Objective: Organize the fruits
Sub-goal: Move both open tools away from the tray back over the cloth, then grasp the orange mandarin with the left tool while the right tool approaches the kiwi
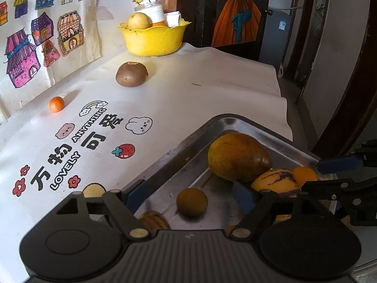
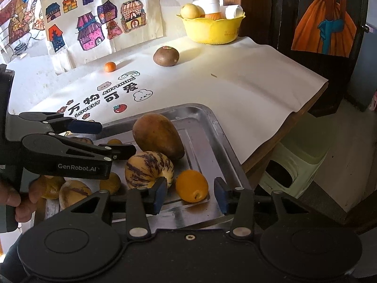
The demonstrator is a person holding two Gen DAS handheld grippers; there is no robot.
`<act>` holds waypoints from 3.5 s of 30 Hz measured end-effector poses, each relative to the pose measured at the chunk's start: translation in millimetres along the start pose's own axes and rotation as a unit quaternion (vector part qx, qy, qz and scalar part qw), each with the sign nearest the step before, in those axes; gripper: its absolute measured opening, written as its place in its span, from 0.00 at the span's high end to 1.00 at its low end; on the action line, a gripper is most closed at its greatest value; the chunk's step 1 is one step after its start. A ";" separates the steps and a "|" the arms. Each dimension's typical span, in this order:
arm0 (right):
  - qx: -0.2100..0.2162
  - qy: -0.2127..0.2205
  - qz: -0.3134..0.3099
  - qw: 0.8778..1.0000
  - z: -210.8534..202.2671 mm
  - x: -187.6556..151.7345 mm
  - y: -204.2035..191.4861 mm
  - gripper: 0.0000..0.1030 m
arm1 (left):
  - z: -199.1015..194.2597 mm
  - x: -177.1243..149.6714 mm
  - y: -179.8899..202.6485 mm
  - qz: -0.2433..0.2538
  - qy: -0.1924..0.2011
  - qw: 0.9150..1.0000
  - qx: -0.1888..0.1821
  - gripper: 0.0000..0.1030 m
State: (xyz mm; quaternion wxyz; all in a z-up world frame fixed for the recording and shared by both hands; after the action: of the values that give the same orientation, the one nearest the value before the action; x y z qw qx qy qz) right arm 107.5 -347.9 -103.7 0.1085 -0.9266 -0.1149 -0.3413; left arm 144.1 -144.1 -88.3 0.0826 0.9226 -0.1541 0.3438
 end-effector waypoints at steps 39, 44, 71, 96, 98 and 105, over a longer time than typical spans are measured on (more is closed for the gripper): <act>0.056 0.081 -0.043 0.994 -55.8 58.1 -76.4 0.01 | -79.4 28.0 -97.7 -0.111 0.075 0.989 0.059 0.01; 0.058 0.093 -0.054 0.992 -61.2 74.0 -86.0 0.01 | -90.0 31.6 -109.0 -0.118 0.085 0.987 0.068 0.01; 0.075 0.119 -0.094 0.986 -40.9 148.9 -95.1 0.01 | -71.8 65.0 -151.7 -0.130 0.094 0.982 0.097 0.01; 0.084 0.065 -0.087 0.991 83.1 217.5 -65.7 0.01 | 57.6 96.6 -216.1 -0.128 0.061 0.983 0.118 0.01; 0.085 0.060 -0.084 0.991 95.1 219.2 -63.7 0.01 | 72.8 96.5 -224.6 -0.132 0.053 0.982 0.124 0.01; 0.094 0.044 -0.078 0.992 129.0 223.3 -60.9 0.01 | 110.4 97.5 -238.9 -0.141 0.044 0.983 0.108 0.11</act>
State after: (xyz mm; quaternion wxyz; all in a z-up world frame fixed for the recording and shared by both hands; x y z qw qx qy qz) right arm 333.8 -222.9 -45.3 0.1727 -0.8848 -0.2132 -0.3767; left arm 362.6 29.6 -117.8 0.0363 0.9227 0.0194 0.3833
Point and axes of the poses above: each gripper's, at about its wrist camera, not at the fingertips, and z roughly the way its jaws point, y to its right, x to its top, the point moved 2 cm from there along z, roughly the way its jaws point
